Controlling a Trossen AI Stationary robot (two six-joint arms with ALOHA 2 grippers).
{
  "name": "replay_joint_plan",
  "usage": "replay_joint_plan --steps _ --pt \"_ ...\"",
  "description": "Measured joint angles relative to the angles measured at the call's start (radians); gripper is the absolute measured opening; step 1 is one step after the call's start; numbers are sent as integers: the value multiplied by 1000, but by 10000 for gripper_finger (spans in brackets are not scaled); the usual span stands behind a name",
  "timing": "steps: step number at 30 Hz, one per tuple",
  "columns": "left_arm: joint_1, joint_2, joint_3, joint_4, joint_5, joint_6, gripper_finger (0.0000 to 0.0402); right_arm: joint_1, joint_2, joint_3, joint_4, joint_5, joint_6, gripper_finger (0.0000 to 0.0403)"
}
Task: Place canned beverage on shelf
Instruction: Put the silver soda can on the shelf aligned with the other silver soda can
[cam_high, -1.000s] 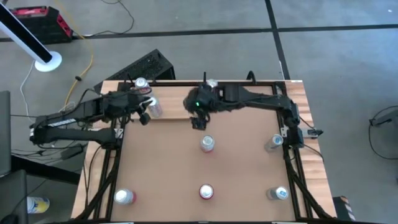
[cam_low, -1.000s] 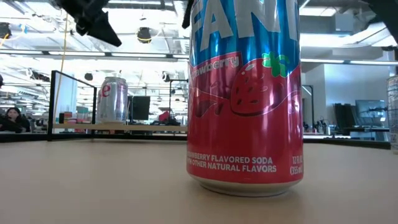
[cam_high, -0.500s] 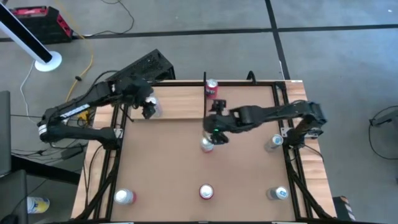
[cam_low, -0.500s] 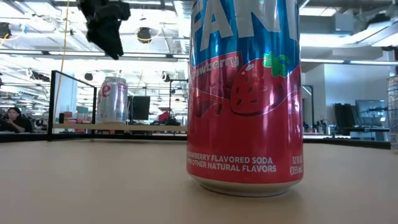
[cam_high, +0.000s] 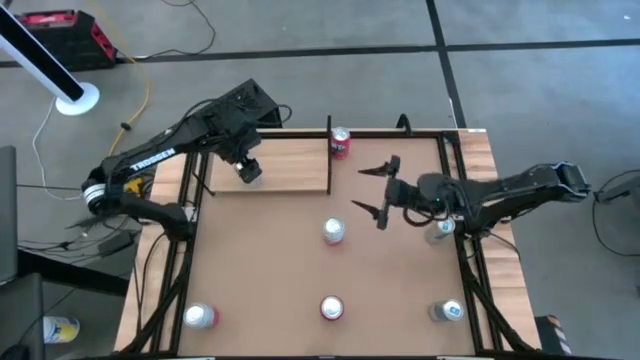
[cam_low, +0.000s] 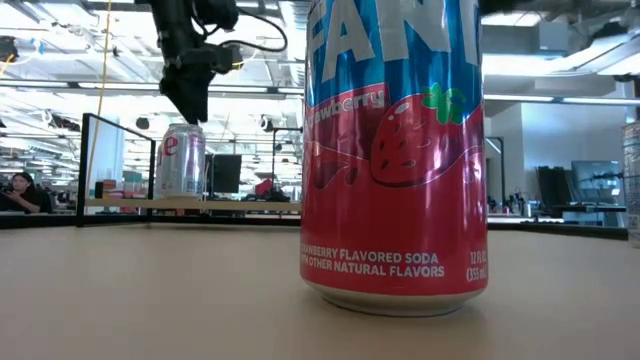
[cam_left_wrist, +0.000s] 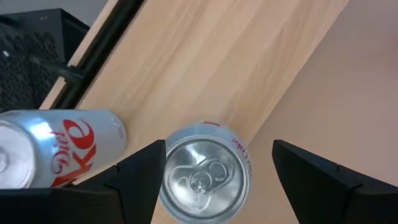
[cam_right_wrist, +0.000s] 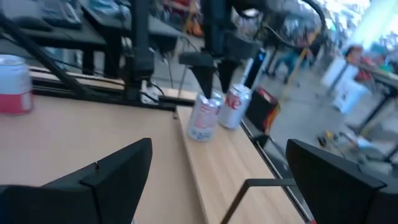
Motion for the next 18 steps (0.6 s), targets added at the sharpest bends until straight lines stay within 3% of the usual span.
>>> replay_joint_plan --steps 9,18 --pt "0 18 0 -6 -52 26 282 8 26 -217 264 -8 -4 395" --pt "0 16 0 -34 -26 23 282 1 46 -218 341 -7 -58 395"
